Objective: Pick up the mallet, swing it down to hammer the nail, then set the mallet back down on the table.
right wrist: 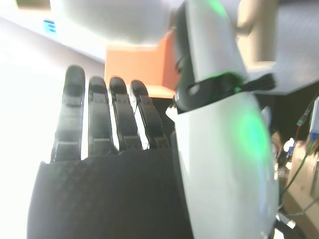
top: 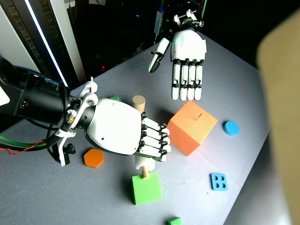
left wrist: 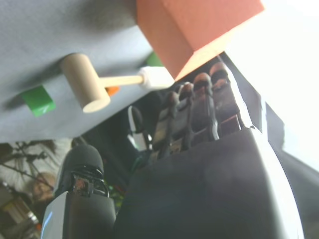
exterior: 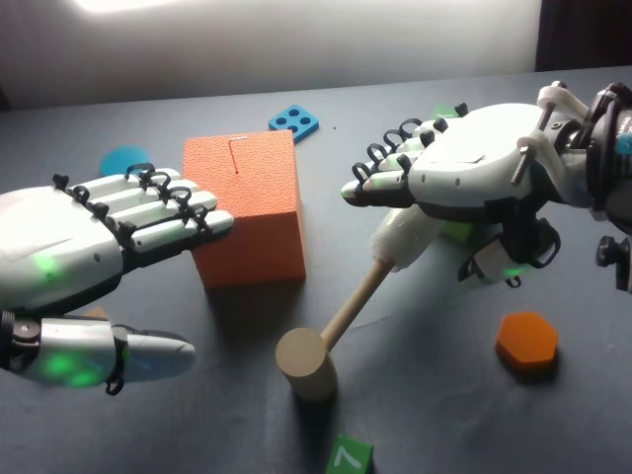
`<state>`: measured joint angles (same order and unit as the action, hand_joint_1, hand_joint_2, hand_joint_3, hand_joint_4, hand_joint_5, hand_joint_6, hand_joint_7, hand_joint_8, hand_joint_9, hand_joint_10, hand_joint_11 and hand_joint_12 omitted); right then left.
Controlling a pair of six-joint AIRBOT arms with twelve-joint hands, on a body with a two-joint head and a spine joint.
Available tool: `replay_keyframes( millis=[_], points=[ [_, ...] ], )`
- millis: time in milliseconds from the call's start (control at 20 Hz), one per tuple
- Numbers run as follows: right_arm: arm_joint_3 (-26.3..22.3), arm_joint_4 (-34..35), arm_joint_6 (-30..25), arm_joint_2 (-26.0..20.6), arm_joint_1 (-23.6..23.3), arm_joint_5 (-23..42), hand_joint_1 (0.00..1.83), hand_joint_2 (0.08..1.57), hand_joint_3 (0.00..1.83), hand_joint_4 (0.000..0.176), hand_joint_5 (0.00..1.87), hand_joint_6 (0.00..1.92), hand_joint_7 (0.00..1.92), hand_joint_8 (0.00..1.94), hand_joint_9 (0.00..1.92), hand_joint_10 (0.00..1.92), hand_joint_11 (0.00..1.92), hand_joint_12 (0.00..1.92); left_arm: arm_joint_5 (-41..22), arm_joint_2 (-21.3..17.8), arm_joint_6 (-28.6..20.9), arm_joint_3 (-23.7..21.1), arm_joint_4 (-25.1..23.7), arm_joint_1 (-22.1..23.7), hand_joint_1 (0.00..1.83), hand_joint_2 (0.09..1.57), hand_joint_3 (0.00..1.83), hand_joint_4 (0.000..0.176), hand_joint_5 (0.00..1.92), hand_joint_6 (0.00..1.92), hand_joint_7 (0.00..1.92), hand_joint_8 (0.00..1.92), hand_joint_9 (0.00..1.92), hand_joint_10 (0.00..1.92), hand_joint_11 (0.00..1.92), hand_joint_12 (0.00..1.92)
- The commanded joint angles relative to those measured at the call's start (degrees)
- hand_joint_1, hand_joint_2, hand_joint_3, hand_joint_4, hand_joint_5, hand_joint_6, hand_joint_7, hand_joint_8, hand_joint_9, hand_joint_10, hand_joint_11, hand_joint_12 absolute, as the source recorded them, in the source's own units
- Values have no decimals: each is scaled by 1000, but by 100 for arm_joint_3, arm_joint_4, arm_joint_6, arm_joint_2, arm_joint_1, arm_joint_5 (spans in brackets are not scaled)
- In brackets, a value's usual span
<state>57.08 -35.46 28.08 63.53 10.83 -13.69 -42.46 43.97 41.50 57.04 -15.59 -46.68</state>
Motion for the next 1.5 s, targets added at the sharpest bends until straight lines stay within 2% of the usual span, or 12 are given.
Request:
replay_keyframes(
  millis=[0,250,400,550,650,850,1050,1200,1250,1450],
  points=[
    [34,-73,108,31,-48,286,1262,969,0,0,128,19,71,0,65,7,0,579,-494,15,-1,29,120,100,0,1202,1,0,12,1,6,2,3,1,0,0],
    [383,-73,455,326,-19,359,1235,987,4,0,158,8,118,5,80,5,0,551,-181,142,21,146,120,386,0,1218,7,0,5,2,3,1,0,0,0,0],
    [642,-73,500,535,-18,293,1228,969,0,0,154,1,114,1,64,5,0,357,-15,157,24,181,120,460,0,1213,3,0,8,3,5,2,0,0,0,0],
    [727,-71,624,659,3,258,1238,968,0,0,168,4,125,6,81,9,0,467,87,172,33,202,120,492,0,1210,1,0,19,7,16,6,7,3,0,0],
    [762,-70,664,749,35,258,1210,986,3,0,169,6,137,4,82,3,0,276,183,190,53,219,120,518,0,1210,1,0,23,7,27,8,10,3,0,0],
    [928,-45,689,945,102,218,1180,980,2,0,194,6,167,4,105,8,0,409,236,277,53,321,120,549,0,1206,0,0,10,4,22,8,8,3,0,0],
    [1137,-5,718,1124,206,234,1186,996,3,0,195,9,161,7,105,6,0,331,255,319,31,374,120,594,0,1204,0,0,11,3,16,4,1,0,0,0],
    [1302,42,816,1252,335,339,1180,995,2,0,197,7,167,6,116,8,0,351,323,318,25,340,120,596,0,1208,0,0,11,3,17,4,0,0,0,0],
    [1341,42,831,1280,372,338,1174,985,0,0,193,0,182,2,141,9,0,416,323,317,16,330,120,585,0,1205,0,0,0,0,3,0,0,0,0,0],
    [1470,43,836,1374,471,347,1174,1008,5,0,217,8,204,7,137,4,0,382,324,313,-87,316,35,578,0,1195,0,0,5,2,9,2,4,1,1,0]
  ],
)
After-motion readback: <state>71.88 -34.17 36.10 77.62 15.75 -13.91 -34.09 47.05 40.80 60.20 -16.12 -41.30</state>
